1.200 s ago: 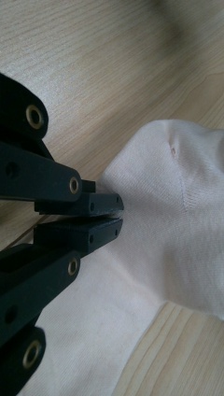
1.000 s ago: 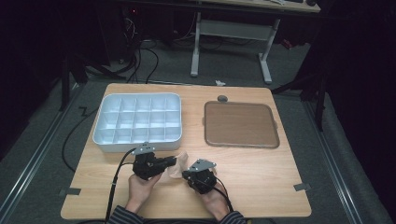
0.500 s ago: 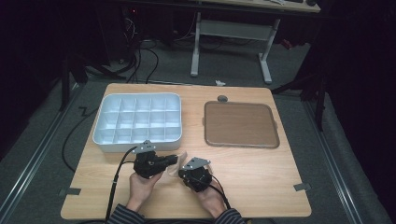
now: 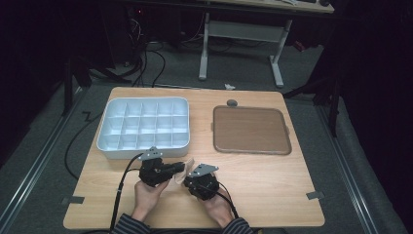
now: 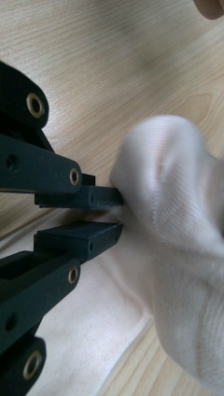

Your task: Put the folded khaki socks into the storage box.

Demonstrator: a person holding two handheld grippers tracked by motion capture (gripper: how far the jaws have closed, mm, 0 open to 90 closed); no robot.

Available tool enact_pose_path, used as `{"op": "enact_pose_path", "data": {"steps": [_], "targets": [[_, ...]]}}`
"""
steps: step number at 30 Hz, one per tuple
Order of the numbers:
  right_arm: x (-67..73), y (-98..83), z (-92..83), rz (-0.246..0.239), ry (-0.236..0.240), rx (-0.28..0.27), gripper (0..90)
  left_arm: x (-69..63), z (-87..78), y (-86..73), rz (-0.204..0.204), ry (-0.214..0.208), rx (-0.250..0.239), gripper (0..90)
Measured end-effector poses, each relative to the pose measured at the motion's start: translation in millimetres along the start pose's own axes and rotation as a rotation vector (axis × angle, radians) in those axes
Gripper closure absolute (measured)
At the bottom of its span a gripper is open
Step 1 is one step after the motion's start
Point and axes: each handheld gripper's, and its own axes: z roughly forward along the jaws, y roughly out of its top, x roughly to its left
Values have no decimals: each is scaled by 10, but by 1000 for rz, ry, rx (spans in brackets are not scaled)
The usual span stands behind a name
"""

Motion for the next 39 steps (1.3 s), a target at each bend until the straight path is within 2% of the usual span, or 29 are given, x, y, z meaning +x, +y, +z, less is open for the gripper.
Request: {"op": "enact_pose_path", "data": {"steps": [6,10,17,20,25,30,33,39], "targets": [[-57,-15,-199,26,-29,-54,776,-3,-21,-4,1,16,7,850],[-126,-77,-339,36,-84,-79,767,-14,-23,-6,5,23,7,850],[-329,-194,-553,113,-176,-102,736,-31,-15,-9,3,25,8,850],[-398,-237,-598,137,-199,-105,725,-33,-13,-11,2,29,8,850],[-450,-289,-583,160,-217,-82,707,-41,-15,-17,-2,30,6,850],[-478,-327,-512,179,-215,-46,704,-43,-18,-19,-3,30,4,850],[-492,-344,-465,192,-205,-22,742,-52,-20,-18,-3,28,0,850],[-503,-342,-406,178,-195,-2,832,-64,-1,-19,2,19,4,849]]}}
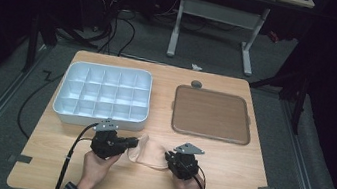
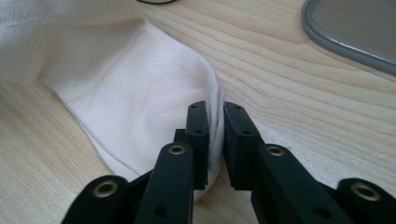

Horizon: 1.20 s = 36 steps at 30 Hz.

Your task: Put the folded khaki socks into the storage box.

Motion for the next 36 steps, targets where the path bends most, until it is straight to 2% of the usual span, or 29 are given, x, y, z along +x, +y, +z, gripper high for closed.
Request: {"op": "enact_pose_path", "data": {"steps": [11,20,36], "targets": [[-5,31,54,-11,14,1,853,-51,46,32,16,-17,13,849],[41,103,122,-63,26,9,855,-77,76,69,34,-18,18,848],[48,105,138,-71,38,7,855,-113,189,78,50,-40,39,848]]}}
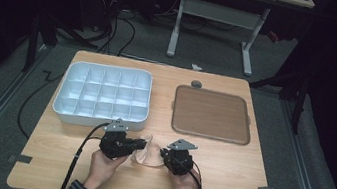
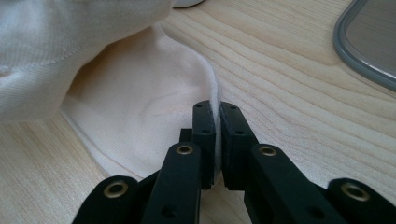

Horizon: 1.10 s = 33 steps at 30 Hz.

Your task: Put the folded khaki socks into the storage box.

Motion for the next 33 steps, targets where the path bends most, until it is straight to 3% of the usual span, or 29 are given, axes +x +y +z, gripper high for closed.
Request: {"op": "enact_pose_path", "data": {"steps": [11,33], "targets": [[-9,-2,6,2,10,-4,855,-68,113,62,40,-12,28,848],[-15,-7,19,3,26,-16,854,-92,332,1,60,2,81,845]]}}
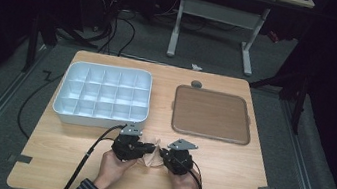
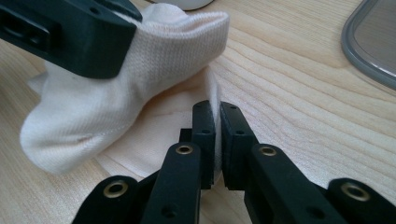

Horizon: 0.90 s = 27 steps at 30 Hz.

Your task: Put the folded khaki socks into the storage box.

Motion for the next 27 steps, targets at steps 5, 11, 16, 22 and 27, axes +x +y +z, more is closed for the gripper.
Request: {"op": "enact_pose_path", "data": {"steps": [5,11,16,22,27], "targets": [[4,1,0,0,1,3,854,4,41,-13,1,9,8,845],[3,1,4,0,6,1,853,13,77,-27,7,17,29,845],[6,3,7,-2,10,2,853,5,104,-38,11,18,38,845],[-1,5,11,-3,14,3,853,29,123,-37,5,25,42,845],[-4,6,14,0,16,4,852,31,159,-48,1,25,54,846]]}}
